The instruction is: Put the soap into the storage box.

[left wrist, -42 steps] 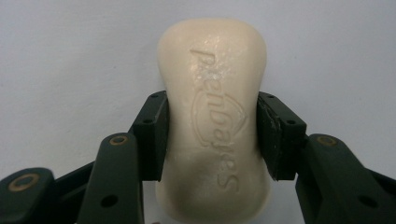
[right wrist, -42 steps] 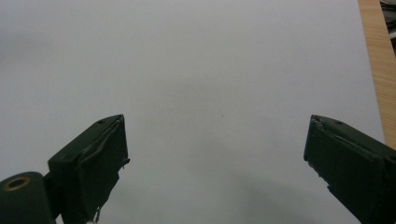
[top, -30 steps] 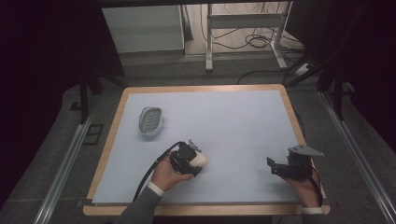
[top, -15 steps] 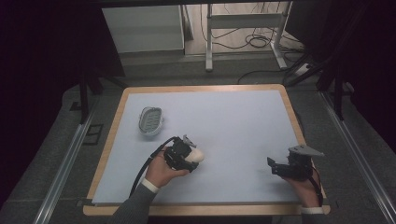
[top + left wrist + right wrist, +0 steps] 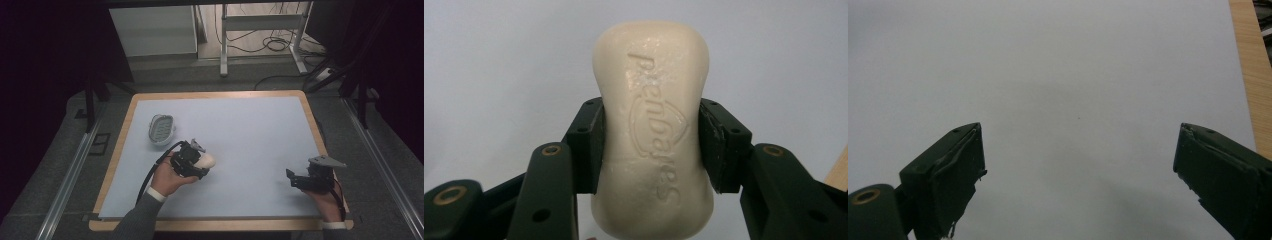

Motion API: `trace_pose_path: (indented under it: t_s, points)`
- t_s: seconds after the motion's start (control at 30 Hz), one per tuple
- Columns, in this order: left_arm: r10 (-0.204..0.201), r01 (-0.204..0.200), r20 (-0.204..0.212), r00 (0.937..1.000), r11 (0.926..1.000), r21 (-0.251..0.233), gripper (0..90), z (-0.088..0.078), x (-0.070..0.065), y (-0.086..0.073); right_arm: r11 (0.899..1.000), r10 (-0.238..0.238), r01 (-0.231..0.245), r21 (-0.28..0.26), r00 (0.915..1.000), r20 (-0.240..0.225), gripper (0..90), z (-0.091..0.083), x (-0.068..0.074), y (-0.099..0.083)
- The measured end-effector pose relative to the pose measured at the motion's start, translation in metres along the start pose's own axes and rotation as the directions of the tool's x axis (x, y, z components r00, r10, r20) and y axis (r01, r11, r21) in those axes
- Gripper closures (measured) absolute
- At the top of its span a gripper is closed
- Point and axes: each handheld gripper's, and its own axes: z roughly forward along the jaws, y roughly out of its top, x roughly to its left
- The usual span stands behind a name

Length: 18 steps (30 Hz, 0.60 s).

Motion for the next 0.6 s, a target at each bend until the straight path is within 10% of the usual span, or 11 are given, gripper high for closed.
trace_pose_path:
  t_s: [0.6]
  points:
    - [-0.039,0.039,-0.022,0.9990,0.9991,-0.020,49.6,-0.015,0.025,0.002,1.000,0.003,-0.003,0.003,1.0000,0.006,6.0,0.000,-0.001,-0.001]
